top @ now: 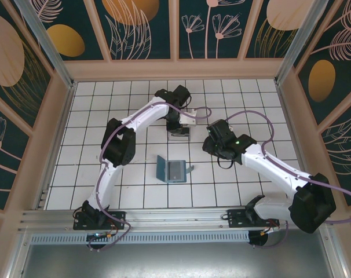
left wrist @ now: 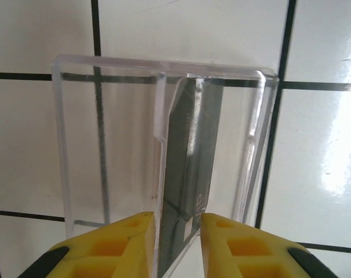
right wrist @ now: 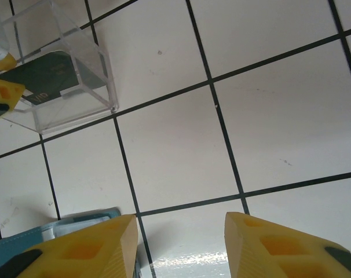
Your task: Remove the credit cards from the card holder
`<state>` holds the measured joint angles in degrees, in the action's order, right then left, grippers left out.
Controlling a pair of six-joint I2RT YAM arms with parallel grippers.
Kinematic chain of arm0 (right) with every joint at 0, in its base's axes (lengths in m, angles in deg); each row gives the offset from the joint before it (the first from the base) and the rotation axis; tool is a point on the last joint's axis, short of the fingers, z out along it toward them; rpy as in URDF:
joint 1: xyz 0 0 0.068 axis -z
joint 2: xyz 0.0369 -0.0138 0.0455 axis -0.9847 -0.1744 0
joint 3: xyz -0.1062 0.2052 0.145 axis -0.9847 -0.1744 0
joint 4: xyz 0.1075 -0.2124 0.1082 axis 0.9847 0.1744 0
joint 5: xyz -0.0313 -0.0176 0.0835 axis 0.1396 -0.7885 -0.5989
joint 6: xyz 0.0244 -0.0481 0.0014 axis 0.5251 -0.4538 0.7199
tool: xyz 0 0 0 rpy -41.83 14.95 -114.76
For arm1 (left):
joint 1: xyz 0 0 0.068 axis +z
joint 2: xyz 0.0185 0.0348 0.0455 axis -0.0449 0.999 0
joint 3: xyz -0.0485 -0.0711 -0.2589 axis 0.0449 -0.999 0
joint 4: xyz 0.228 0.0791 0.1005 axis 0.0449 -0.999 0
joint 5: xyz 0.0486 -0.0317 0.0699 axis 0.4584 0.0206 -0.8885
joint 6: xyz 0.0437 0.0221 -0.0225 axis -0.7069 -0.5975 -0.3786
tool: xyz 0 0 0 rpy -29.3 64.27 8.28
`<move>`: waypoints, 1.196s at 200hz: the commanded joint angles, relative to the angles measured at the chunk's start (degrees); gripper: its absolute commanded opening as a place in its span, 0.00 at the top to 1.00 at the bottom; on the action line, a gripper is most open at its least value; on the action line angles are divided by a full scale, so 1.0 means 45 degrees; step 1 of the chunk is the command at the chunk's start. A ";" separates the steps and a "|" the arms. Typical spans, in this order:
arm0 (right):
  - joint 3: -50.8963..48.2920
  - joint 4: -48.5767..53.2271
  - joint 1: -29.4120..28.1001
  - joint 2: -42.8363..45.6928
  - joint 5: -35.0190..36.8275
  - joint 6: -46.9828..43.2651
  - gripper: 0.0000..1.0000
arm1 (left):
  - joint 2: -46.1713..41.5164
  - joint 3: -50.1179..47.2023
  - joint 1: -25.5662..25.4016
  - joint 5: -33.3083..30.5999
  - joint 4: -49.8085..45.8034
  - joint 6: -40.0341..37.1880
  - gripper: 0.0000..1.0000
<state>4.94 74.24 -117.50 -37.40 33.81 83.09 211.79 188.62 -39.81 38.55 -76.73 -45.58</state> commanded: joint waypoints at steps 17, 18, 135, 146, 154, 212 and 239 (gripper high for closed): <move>0.0471 -0.0586 0.0061 -0.0500 -0.0794 -0.0358 0.56 | -0.2215 -0.1774 0.0064 0.0743 0.1197 0.1127 0.71; 0.0473 -0.0593 0.0061 -0.0508 -0.0818 -0.0364 0.56 | -0.2241 -0.1836 0.0077 0.0751 0.1261 0.1166 0.71; 0.1150 -0.2194 -0.0327 -0.2611 -0.3936 -0.0996 0.61 | -0.7482 -0.8131 0.0061 -0.0915 0.7490 1.0052 0.70; 0.1330 -0.2267 -0.0468 -0.2939 -0.4224 -0.1074 0.61 | -0.7675 -0.8514 0.0071 -0.1036 0.7687 1.1223 0.70; 0.1449 -0.2325 -0.0571 -0.3161 -0.4413 -0.1128 0.62 | -0.8146 -0.8752 0.0070 -0.1097 0.7724 1.2068 0.70; 0.1561 -0.2629 -0.1149 -0.4428 -0.5312 -0.1077 0.65 | -0.9899 -1.0692 0.0065 -0.0694 0.8290 1.5888 0.69; 0.1147 -0.2790 -0.1287 -0.4708 -0.5509 -0.0984 0.68 | -1.0253 -1.1292 0.0071 -0.0293 0.8176 1.7632 0.71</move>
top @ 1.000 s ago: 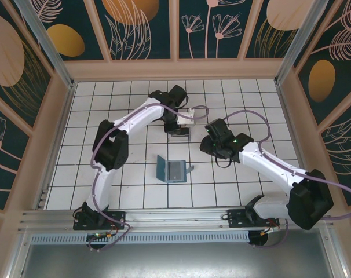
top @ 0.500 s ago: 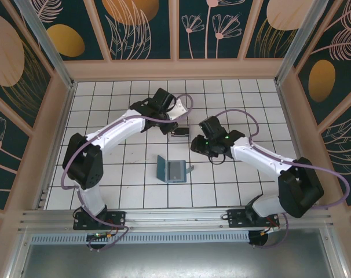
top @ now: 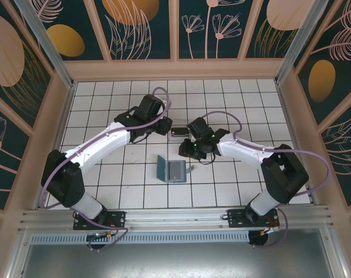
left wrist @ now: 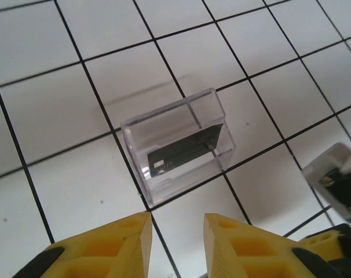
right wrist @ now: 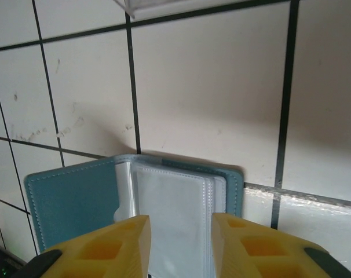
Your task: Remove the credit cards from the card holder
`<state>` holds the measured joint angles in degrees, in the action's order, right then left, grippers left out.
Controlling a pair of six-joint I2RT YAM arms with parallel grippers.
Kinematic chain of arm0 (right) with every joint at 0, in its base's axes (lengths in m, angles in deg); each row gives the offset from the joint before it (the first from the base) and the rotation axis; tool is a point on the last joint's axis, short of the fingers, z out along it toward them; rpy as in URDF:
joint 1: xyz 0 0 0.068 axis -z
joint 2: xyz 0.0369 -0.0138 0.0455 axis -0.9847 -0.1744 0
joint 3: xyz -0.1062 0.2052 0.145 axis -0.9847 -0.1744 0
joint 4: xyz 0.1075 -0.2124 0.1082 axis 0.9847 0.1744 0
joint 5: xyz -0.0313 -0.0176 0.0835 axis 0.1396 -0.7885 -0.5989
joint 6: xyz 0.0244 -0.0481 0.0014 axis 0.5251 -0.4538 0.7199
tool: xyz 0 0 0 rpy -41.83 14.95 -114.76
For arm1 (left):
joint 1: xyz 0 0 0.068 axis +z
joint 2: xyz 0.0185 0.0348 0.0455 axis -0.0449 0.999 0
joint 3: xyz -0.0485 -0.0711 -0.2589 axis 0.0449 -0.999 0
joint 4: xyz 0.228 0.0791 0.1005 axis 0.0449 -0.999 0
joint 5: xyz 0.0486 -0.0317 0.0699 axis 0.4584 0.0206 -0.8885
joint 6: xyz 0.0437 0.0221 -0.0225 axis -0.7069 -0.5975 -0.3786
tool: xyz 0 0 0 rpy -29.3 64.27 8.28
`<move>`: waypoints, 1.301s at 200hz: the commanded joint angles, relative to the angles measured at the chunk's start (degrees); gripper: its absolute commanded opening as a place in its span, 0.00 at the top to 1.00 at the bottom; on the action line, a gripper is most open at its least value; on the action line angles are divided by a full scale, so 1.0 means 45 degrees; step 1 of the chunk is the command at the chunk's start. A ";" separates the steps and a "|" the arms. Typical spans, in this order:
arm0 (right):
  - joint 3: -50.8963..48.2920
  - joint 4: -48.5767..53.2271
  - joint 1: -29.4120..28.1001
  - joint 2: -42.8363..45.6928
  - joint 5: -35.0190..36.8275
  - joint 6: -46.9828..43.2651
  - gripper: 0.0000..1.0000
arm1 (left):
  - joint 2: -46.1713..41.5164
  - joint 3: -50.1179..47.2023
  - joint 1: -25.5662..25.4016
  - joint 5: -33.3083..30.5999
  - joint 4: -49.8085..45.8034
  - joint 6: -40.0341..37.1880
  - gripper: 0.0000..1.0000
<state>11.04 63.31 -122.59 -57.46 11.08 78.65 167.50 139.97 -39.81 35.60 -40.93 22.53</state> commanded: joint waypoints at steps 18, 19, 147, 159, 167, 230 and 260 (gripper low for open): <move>-0.0548 -0.0539 -0.0175 -0.0341 -0.0510 0.0056 0.70 | -0.0435 -0.0936 0.0005 0.0808 0.0165 0.3496 0.72; -0.0577 -0.0556 -0.0175 -0.0347 -0.0514 0.0063 0.70 | -0.0435 -0.0962 -0.0001 0.0819 0.0175 0.3543 0.72; -0.2214 -0.1319 -0.0175 -0.0163 -0.0577 0.0068 0.86 | 0.0908 -0.1711 -0.3116 -0.0017 -0.0380 0.6710 0.75; -0.2359 -0.1470 -0.0176 -0.0133 -0.0577 0.0085 0.87 | 0.1128 -0.1693 -0.3255 0.0065 -0.0400 0.6828 0.75; -0.2435 -0.1580 -0.0167 -0.0136 -0.0594 0.0102 0.87 | 0.1274 -0.1711 -0.3321 0.0097 -0.0413 0.6906 0.75; -0.2555 -0.1214 -0.0137 0.0388 -0.0276 0.0148 0.82 | 0.1775 -0.2106 -0.3586 0.0232 -0.0465 0.7292 0.77; -0.2239 -0.0326 -0.0119 0.1440 0.0366 0.0261 0.76 | 0.1650 -0.2257 -0.3581 0.0178 -0.0389 0.7379 0.79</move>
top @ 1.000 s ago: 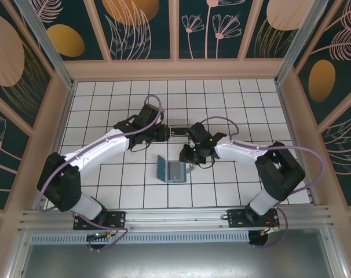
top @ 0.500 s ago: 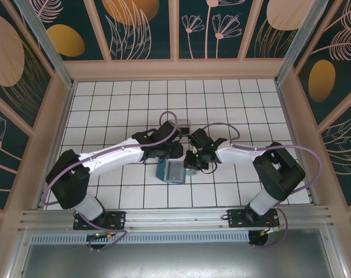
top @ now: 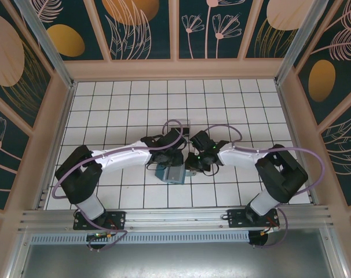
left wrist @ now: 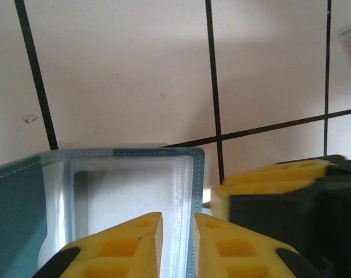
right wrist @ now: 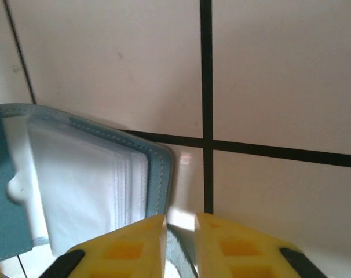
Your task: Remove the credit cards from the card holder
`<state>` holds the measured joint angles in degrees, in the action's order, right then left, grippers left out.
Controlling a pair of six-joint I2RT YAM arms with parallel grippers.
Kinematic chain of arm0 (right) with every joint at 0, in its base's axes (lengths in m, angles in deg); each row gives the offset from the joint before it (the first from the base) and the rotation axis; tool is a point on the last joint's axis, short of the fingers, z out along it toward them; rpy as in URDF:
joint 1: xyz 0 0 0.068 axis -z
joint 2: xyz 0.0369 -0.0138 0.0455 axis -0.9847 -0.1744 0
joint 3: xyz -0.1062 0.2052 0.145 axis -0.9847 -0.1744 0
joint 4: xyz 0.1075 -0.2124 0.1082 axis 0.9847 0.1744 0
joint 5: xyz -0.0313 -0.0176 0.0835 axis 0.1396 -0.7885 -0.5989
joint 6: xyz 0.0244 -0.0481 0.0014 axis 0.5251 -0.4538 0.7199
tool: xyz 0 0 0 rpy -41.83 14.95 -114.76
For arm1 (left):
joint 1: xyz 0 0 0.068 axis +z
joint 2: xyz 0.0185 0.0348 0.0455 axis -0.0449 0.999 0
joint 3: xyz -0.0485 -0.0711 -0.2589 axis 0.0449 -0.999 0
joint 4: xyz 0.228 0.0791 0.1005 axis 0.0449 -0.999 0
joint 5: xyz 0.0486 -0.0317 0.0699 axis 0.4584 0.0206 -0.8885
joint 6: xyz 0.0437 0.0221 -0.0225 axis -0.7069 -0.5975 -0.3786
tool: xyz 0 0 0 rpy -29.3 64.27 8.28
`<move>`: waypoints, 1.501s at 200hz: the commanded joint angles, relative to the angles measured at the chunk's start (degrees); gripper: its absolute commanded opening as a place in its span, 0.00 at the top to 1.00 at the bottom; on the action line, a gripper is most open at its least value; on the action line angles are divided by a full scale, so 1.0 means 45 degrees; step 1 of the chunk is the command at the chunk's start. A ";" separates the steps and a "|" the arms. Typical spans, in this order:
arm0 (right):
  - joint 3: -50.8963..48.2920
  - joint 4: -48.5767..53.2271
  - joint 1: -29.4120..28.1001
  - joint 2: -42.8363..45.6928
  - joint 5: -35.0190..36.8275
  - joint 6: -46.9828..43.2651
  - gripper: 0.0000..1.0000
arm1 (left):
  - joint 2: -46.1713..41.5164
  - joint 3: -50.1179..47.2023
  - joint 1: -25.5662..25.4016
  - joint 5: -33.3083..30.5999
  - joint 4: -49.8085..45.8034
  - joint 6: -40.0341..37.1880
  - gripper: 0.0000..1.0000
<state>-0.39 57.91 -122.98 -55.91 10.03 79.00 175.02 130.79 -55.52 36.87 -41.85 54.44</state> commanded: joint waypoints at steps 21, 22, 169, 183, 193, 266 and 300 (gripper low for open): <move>0.0435 0.1149 -0.0012 0.1759 0.0588 0.0386 0.76 | -0.0140 -0.0274 -0.0095 -0.0275 -0.0235 0.0322 0.80; 0.0442 0.1152 -0.0010 0.1781 0.0572 0.0384 0.76 | -0.0147 -0.0275 -0.0092 -0.0294 -0.0235 0.0324 0.80; -0.1401 -0.0846 -0.0029 0.0284 -0.0727 0.0823 0.86 | -0.0374 -0.0801 -0.0158 0.0690 0.0383 0.0261 0.84; -0.1509 -0.0944 -0.0010 0.0081 -0.0656 0.0832 0.87 | -0.0201 -0.0784 -0.0205 0.0937 0.0485 0.0210 0.84; -0.1568 -0.1010 -0.0012 0.0008 -0.0675 0.0832 0.88 | -0.0045 -0.0750 -0.0236 0.1096 0.0578 0.0156 0.84; -0.1696 -0.0747 0.0029 0.0179 -0.0500 0.0751 0.90 | 0.0921 -0.1052 -0.0247 0.1554 0.0841 -0.0066 0.85; -0.1736 -0.0633 0.0049 0.0297 -0.0388 0.0788 0.90 | 0.1050 -0.1223 -0.0232 0.1317 0.0780 -0.0137 0.86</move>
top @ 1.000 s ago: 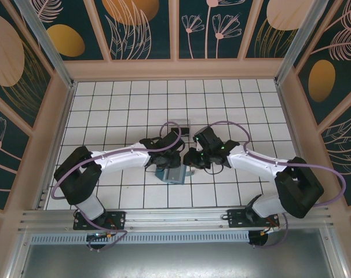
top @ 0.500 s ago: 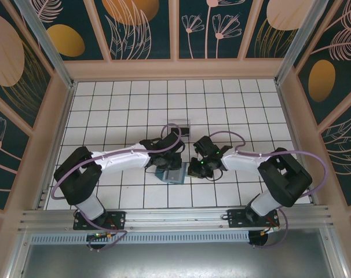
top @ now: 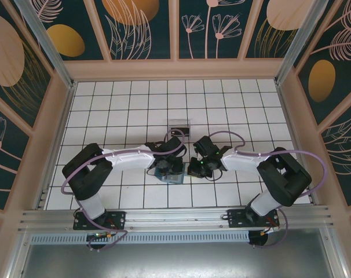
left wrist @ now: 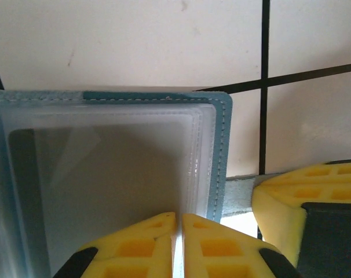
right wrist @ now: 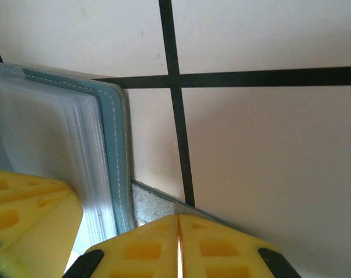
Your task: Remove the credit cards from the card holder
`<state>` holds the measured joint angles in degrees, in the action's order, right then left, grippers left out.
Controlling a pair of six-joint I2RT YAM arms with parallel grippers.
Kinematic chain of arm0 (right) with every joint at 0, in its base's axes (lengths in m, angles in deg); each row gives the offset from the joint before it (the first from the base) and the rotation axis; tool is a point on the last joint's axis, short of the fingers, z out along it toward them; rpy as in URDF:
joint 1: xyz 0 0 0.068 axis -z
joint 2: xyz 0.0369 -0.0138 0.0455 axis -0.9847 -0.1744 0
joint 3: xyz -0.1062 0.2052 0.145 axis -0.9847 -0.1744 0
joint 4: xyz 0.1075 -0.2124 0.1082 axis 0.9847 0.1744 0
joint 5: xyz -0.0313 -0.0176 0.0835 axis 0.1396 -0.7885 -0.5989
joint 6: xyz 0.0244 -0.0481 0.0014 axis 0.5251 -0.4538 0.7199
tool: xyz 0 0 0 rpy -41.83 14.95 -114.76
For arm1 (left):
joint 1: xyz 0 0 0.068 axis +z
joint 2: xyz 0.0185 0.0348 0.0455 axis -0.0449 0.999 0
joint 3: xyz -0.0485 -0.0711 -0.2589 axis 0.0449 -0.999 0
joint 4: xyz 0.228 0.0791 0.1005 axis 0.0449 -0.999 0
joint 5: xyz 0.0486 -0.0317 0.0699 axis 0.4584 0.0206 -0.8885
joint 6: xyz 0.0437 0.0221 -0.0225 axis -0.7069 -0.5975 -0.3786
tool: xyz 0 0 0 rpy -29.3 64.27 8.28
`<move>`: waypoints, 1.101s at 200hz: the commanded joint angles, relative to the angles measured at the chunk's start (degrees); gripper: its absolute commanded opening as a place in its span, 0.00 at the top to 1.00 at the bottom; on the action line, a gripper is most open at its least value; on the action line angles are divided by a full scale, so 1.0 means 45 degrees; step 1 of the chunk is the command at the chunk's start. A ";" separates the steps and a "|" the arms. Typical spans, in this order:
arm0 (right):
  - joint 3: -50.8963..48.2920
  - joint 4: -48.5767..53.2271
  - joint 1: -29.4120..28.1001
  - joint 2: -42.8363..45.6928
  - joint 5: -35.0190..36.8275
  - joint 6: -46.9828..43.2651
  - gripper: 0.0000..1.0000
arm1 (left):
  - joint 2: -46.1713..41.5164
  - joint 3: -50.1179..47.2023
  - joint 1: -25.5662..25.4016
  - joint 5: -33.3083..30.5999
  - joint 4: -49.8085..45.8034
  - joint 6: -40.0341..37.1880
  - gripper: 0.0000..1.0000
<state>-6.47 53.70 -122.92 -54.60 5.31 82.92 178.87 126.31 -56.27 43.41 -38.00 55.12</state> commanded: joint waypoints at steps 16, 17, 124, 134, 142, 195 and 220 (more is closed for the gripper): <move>-0.0382 0.0338 0.0035 -0.0002 0.0685 -0.0059 0.90 | 0.0263 -0.0257 -0.0074 -0.0331 -0.0263 -0.0370 0.86; -0.0384 0.0336 0.0035 -0.0007 0.0686 -0.0068 0.90 | 0.0262 -0.0257 -0.0077 -0.0364 -0.0286 -0.0370 0.86; -0.0389 0.0567 0.0055 -0.0189 0.0938 -0.0039 0.90 | -0.0356 0.0415 -0.0062 -0.3755 -0.3457 -0.1010 0.82; -0.0369 0.0613 0.0059 -0.0170 0.0969 -0.0037 0.90 | -0.0780 0.0516 -0.0071 -0.4099 -0.3741 -0.0997 0.82; -0.0349 0.0671 0.0064 -0.0125 0.1013 -0.0052 0.90 | -0.0891 0.0591 -0.0058 -0.4281 -0.3899 -0.1009 0.82; -0.0061 0.1139 0.0064 -0.0064 0.1405 -0.0128 0.89 | -0.1867 0.0365 0.0366 -0.4850 -0.4144 -0.0935 0.81; 0.0163 0.1376 0.0091 -0.0174 0.1546 -0.0249 0.88 | -0.2335 -0.0167 0.0857 -0.4802 -0.3982 -0.1044 0.81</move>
<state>-6.14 54.29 -122.83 -54.58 6.55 82.87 171.02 127.73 -54.41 23.60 -54.06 51.20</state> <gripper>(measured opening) 0.119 0.186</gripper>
